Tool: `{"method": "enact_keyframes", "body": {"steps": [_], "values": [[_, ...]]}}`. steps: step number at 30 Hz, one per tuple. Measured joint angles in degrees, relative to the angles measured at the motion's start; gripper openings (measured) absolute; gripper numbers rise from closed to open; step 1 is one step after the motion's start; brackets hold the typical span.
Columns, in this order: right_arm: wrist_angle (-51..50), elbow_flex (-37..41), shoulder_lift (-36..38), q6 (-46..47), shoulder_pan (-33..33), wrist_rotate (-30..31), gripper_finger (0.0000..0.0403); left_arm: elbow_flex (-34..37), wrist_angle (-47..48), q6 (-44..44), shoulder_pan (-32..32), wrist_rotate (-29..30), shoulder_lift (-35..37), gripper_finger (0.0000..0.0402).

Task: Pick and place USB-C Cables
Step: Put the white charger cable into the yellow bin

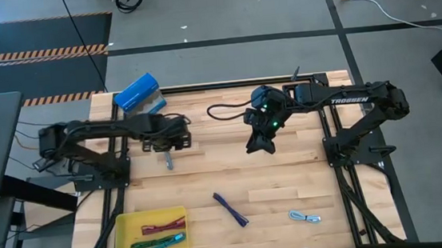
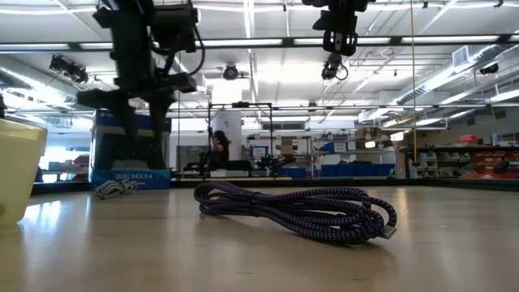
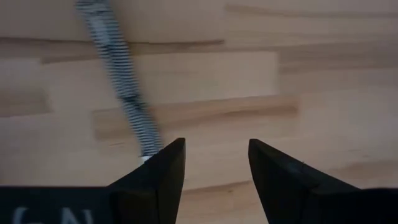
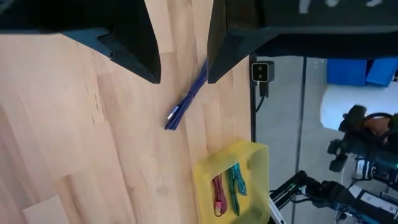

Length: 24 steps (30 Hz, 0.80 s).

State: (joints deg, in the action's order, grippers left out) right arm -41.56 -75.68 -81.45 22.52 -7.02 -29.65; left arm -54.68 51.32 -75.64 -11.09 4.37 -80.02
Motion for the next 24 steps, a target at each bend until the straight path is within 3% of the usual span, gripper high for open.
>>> {"method": "enact_keyframes", "body": {"steps": [4,10,15,18,24], "values": [[0.1,0.0,0.0,-0.1,-0.3,0.5,0.0137,3.8,1.7,-2.8,-0.9,0.8,2.5,0.0183],[0.3,0.0,0.0,1.6,-1.0,1.5,0.0137,8.6,-4.7,-4.1,-2.4,-1.6,2.2,0.0183],[0.3,0.0,0.0,3.2,-1.1,1.5,0.0137,10.7,-3.6,-6.4,-2.5,2.5,2.0,0.0183],[0.3,0.0,0.0,4.3,-1.1,1.5,0.0137,13.3,-4.1,-6.4,-3.4,2.1,2.0,0.0183],[0.3,0.0,0.0,6.4,-1.0,1.5,0.0137,18.1,-12.6,-7.6,-4.5,1.3,2.0,0.0183]]}}
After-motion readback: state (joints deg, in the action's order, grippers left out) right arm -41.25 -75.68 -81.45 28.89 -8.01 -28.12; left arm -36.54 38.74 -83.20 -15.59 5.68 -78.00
